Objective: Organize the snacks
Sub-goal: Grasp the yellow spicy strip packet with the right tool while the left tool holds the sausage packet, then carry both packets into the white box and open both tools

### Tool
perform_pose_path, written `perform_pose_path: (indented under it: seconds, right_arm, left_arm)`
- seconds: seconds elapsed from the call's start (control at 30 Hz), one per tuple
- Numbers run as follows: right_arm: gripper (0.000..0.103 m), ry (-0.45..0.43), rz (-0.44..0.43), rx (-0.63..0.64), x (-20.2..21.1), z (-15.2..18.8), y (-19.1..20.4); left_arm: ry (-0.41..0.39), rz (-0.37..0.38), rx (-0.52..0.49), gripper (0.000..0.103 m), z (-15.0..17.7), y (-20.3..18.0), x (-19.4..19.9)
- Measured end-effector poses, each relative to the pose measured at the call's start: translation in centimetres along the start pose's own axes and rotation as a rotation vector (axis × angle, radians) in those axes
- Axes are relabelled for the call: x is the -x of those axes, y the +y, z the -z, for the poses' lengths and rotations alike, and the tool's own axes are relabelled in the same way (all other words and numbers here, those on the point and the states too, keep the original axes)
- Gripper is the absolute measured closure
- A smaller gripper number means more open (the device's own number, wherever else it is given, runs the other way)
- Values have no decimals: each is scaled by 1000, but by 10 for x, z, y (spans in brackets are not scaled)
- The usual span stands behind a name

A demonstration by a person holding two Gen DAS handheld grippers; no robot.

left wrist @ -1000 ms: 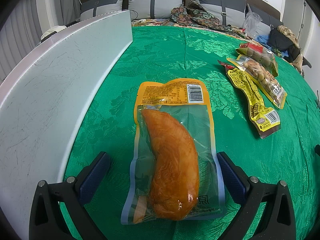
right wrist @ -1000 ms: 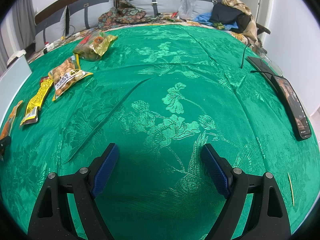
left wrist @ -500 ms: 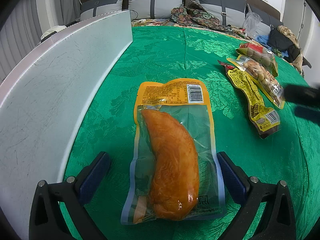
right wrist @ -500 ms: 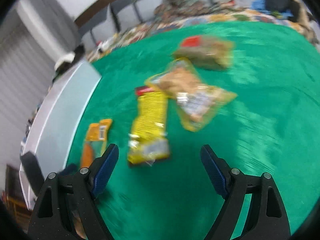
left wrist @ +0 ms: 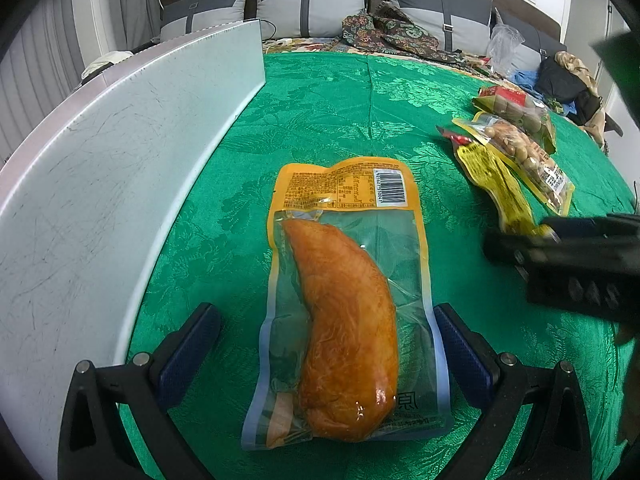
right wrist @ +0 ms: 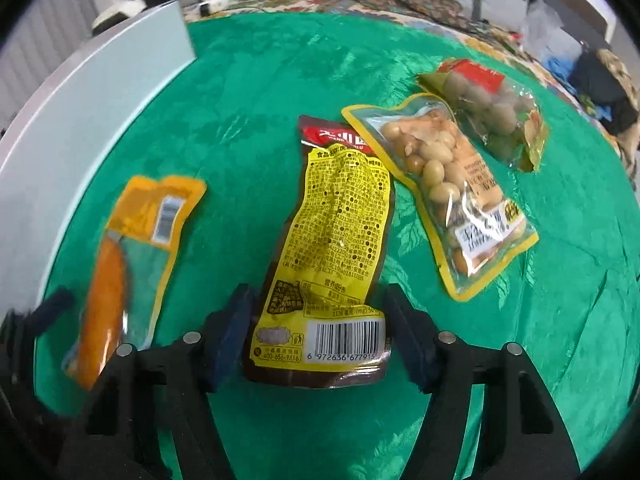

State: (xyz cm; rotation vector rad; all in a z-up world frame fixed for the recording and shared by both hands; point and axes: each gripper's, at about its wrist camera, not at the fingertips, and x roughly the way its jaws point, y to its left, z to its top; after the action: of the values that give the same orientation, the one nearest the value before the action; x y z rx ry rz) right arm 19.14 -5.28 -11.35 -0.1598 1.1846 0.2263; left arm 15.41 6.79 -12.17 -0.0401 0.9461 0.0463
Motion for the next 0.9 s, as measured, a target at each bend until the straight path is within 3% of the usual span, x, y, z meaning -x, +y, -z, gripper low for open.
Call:
perform_pose_path:
  seconds: [0.13, 0.23, 0.43, 0.67, 0.9]
  right_arm:
    - [35, 21, -27, 61, 9, 20, -5]
    - [35, 29, -57, 24, 22, 36, -26]
    - [35, 3, -27, 68, 42, 86, -55]
    - [32, -146, 91, 6, 62, 134, -103]
    - [17, -210, 84, -116, 58, 136, -124]
  left_arm:
    - [-1, 4, -10, 0, 0, -2, 0]
    - [-1, 6, -9, 0, 2, -1, 2]
    - [-1, 5, -9, 0, 2, -1, 3]
    - [-1, 5, -9, 0, 2, -2, 3]
    - [-2, 5, -9, 0, 2, -2, 3]
